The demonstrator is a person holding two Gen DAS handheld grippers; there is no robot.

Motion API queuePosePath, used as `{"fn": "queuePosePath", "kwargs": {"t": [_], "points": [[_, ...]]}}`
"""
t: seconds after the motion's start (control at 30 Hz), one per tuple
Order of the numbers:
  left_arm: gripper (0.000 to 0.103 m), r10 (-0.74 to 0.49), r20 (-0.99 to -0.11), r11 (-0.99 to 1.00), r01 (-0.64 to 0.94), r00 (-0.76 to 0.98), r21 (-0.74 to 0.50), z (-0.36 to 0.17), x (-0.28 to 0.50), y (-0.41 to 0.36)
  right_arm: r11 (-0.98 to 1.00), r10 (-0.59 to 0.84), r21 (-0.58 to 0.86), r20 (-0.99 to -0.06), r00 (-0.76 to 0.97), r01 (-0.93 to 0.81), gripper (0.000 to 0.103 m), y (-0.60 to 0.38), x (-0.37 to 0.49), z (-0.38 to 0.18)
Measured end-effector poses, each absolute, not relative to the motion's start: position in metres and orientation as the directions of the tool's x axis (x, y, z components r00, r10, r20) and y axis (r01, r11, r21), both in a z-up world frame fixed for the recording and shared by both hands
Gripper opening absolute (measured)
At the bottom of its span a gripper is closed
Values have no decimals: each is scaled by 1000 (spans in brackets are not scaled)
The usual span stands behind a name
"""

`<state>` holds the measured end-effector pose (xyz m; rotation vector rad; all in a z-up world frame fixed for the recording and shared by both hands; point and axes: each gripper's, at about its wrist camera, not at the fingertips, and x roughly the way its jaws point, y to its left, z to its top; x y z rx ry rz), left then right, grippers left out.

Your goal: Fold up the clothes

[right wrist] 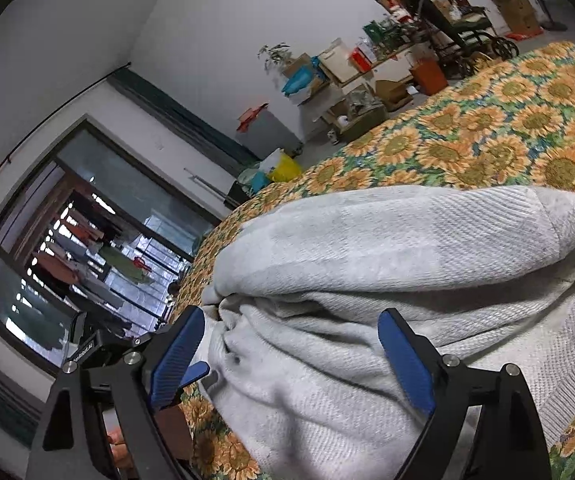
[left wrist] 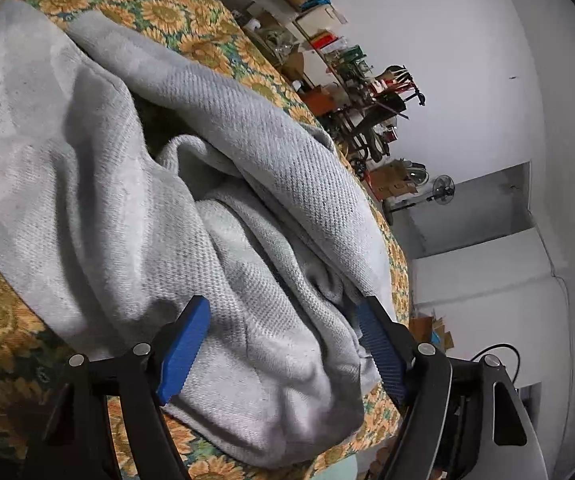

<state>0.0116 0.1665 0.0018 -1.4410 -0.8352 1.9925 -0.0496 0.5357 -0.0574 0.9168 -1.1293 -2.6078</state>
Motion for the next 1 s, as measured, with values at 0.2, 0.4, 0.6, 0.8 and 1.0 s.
{"fn": "queuePosePath", "kwargs": {"t": [0.2,0.4,0.6,0.8,1.0], "points": [[77,707,-649,-690,-70,-281,-721,1,5,177,-676,-346,722,-488,-801,-147,91,547,-52,-67],[77,679,-673,-719,-84,-294,-690,3,-3,186,-706,-288,678,-539,-792,-205,91,549,-54,-72],[77,585,-717,-801,-129,-380,-585,8,0,192,-768,-223,594,-600,-769,-240,91,540,-60,-73],[77,593,-738,-802,-156,-322,-576,4,1,191,-762,-254,604,-611,-750,-235,91,533,-66,-79],[77,737,-664,-673,-47,-125,-738,-14,-4,176,-758,-264,611,-607,-750,-227,91,526,-65,-78]]}}
